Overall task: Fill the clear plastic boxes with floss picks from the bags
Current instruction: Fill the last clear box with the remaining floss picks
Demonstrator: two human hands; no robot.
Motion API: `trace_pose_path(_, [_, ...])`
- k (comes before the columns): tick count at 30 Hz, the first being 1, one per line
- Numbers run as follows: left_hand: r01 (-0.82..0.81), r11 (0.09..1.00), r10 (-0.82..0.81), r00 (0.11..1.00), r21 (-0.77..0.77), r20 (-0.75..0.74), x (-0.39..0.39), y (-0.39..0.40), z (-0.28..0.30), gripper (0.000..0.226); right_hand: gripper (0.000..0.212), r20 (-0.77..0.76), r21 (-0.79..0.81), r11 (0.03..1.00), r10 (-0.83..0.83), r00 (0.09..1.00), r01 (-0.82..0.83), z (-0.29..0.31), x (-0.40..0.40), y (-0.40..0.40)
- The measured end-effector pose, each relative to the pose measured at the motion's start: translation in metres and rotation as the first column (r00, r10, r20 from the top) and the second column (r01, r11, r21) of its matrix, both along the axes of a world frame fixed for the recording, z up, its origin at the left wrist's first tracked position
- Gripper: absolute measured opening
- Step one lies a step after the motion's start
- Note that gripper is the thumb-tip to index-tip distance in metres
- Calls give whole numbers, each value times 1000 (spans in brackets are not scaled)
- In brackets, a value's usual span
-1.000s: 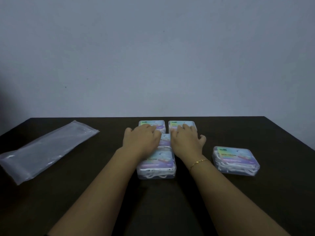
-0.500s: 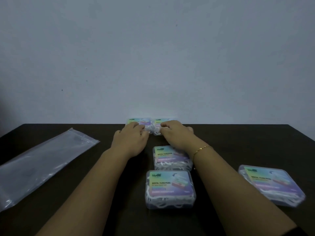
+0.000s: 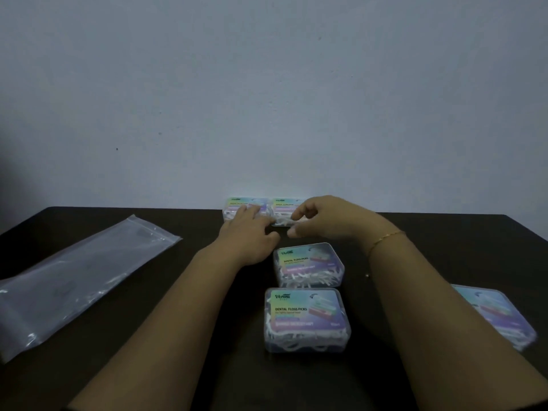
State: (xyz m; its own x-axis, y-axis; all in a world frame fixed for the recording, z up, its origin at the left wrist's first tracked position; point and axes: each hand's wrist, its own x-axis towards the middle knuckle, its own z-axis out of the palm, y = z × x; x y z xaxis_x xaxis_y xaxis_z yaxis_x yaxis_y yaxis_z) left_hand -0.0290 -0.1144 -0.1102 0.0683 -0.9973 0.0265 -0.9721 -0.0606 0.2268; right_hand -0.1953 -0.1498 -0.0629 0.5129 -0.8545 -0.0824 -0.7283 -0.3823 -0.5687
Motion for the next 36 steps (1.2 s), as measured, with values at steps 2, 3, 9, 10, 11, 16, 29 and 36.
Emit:
trace_pose_path(2, [41,999,-41,999,1,9,-6,2,3,49,35,-81,103,989,116,990,-107,6,-7,8])
trace_pose_path(3, [59,998,-59,998,-7,9,-9,3,5,47,37,-118,149,978,164,979,-145,6,-9,12])
trace_pose_path(9, [132,991,-132,991,20,-37,-27,7,7,44,49,-151,207,971,148,977,-116,2,-31,19])
trace_pose_path(10, [137,990,-135,990,26,-41,-30,8,6,44,50,-173,194,977,124,977,-90,3,-36,16])
trace_pose_path(11, [140,990,-138,989,32,-45,-32,9,5,44,49,-202,177,983,91,975,-55,4,-40,13])
trace_pose_path(16, [145,988,-143,988,43,-49,-35,10,5,47,37,-451,-304,937,-299,841,170,-4,-39,0])
trace_pose_path(29, [141,985,-138,990,95,-35,-34,11,-1,47,59,-327,-376,873,-440,837,312,-57,-21,-2])
trace_pose_path(36, [118,986,-119,993,120,4,-33,10,-5,47,54,-221,-456,850,-396,891,264,-67,-17,-17])
